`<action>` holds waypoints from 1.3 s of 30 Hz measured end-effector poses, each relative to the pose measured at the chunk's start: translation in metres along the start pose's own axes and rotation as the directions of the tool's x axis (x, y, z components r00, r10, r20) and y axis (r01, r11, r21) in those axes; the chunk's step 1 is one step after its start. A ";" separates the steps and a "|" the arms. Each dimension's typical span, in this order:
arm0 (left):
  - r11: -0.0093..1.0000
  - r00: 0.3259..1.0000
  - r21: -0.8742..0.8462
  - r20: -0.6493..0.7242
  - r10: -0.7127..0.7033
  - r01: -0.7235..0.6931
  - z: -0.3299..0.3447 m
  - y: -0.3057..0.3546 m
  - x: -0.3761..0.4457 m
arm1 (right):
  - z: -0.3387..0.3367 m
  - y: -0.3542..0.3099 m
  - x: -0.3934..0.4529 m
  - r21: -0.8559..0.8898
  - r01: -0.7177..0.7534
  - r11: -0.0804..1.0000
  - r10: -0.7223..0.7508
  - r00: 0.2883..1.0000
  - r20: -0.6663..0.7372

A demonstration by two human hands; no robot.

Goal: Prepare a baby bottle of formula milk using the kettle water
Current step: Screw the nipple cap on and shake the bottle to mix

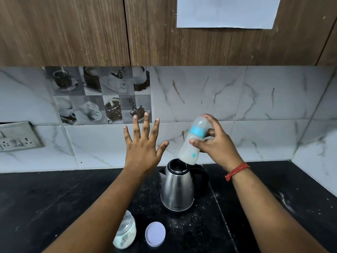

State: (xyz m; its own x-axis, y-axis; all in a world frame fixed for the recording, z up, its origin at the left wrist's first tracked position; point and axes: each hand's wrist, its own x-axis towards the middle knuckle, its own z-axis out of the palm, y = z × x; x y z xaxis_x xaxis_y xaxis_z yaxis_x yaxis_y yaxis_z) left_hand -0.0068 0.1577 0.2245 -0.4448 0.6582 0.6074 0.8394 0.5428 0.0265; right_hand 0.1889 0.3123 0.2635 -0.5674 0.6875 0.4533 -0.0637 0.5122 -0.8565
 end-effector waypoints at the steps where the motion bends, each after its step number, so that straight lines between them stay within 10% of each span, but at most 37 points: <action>1: 1.000 1.000 -0.004 -0.002 -0.002 0.002 0.000 0.000 0.000 | 0.001 0.001 0.000 0.029 -0.002 1.000 0.004 0.998 -0.059; 10: 1.000 1.000 -0.011 -0.007 -0.006 0.006 0.000 -0.002 0.005 | -0.002 0.002 0.010 0.137 0.031 0.990 -0.005 0.982 -0.191; 13: 1.000 1.000 -0.002 -0.007 0.013 -0.013 -0.001 -0.002 0.006 | 0.000 0.000 0.011 0.071 -0.030 0.997 0.027 0.999 0.046; 23: 1.000 1.000 -0.006 -0.023 0.010 -0.010 0.000 -0.003 0.011 | -0.001 0.005 0.008 0.229 -0.015 0.973 0.051 0.987 -0.154; 26: 1.000 1.000 0.000 -0.016 0.020 -0.020 0.000 -0.002 0.010 | -0.001 0.001 0.012 0.159 -0.067 0.985 0.059 0.997 0.052; 30: 1.000 1.000 -0.018 -0.018 0.002 -0.003 -0.001 0.000 0.011 | -0.001 0.001 0.014 0.268 -0.028 0.963 0.065 0.989 -0.130; 33: 1.000 1.000 -0.012 -0.014 0.019 -0.019 -0.002 0.001 0.011 | 0.004 -0.001 0.012 0.132 -0.064 0.989 0.055 0.996 0.069; 36: 1.000 1.000 -0.025 -0.021 0.000 -0.001 -0.004 0.001 0.012 | 0.005 0.002 0.011 0.256 -0.036 0.966 0.071 0.989 -0.128; 39: 1.000 1.000 -0.019 -0.016 0.011 -0.011 -0.005 0.001 0.011 | 0.003 -0.001 0.012 0.186 -0.072 0.980 0.068 0.997 0.026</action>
State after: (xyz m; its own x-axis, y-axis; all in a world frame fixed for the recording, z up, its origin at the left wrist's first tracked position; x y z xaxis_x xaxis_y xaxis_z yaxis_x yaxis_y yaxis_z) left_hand -0.0097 0.1633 0.2351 -0.4307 0.6555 0.6203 0.8500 0.5257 0.0346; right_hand 0.1791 0.3186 0.2688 -0.5916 0.7073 0.3870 -0.1741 0.3566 -0.9179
